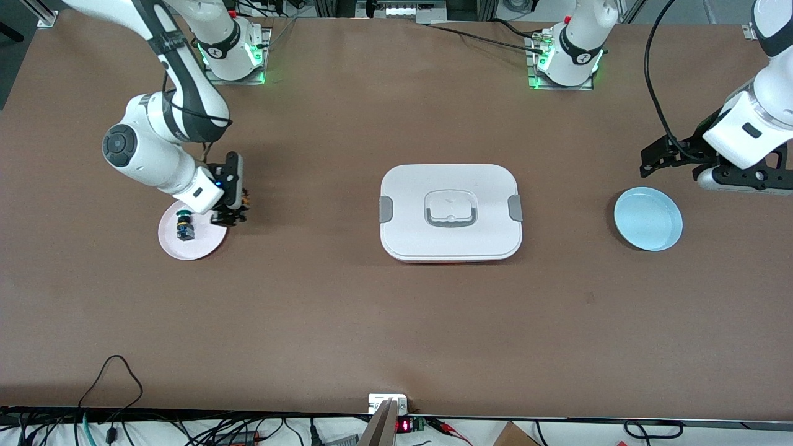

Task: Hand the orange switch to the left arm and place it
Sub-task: 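Lift the orange switch with the right gripper while the left gripper advances, then carry the switch above the box toward the left gripper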

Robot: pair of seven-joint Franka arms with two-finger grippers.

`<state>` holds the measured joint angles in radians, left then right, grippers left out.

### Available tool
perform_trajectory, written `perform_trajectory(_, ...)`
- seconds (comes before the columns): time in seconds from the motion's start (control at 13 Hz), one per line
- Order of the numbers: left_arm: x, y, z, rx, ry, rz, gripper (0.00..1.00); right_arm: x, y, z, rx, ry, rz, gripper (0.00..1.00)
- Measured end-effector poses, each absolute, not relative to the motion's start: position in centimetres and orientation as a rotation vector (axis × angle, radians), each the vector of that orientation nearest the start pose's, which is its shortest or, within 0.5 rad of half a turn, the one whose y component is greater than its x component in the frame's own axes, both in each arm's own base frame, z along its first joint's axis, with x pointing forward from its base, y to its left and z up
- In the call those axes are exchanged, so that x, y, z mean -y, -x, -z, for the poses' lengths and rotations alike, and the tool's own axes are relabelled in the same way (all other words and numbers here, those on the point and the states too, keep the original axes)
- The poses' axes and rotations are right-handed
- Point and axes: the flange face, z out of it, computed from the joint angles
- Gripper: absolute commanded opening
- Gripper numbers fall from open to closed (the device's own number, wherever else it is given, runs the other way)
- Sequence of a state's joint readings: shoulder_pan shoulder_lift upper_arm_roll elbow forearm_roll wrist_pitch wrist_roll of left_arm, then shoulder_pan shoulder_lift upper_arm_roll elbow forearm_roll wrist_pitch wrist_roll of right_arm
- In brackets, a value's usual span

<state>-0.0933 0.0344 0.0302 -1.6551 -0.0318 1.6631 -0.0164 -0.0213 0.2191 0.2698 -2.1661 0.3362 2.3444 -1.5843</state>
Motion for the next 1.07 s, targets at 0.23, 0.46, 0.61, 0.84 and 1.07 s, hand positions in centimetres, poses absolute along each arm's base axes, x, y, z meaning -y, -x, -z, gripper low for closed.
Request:
perform_trajectory(0.23,4.6,-56.7,-57.0,-0.075,3.196,-0.072,1.0,-20.1,-54.0,-33.0,-2.369,-2.629,-0.388,0.16)
perform_trajectory(0.46,5.4,-56.5,-56.8,-0.049,3.307,-0.126,1.0,-26.3,-53.5,-36.3,-2.305,-2.892,-0.591,0.16)
perform_trajectory(0.61,6.6,-56.2,-55.5,-0.037,3.412,-0.273,1.0,-30.4,-52.8,-38.1,-2.261,-3.063,-0.722,0.16)
perform_trajectory(0.84,9.3,-55.4,-52.7,-0.05,3.575,-0.652,1.0,-34.9,-52.0,-39.8,-2.175,-3.32,-0.925,0.16)
perform_trajectory(1.07,11.4,-55.0,-51.3,0.021,3.813,-0.936,1.0,-38.6,-51.3,-41.2,-2.061,-3.547,-1.098,0.16)
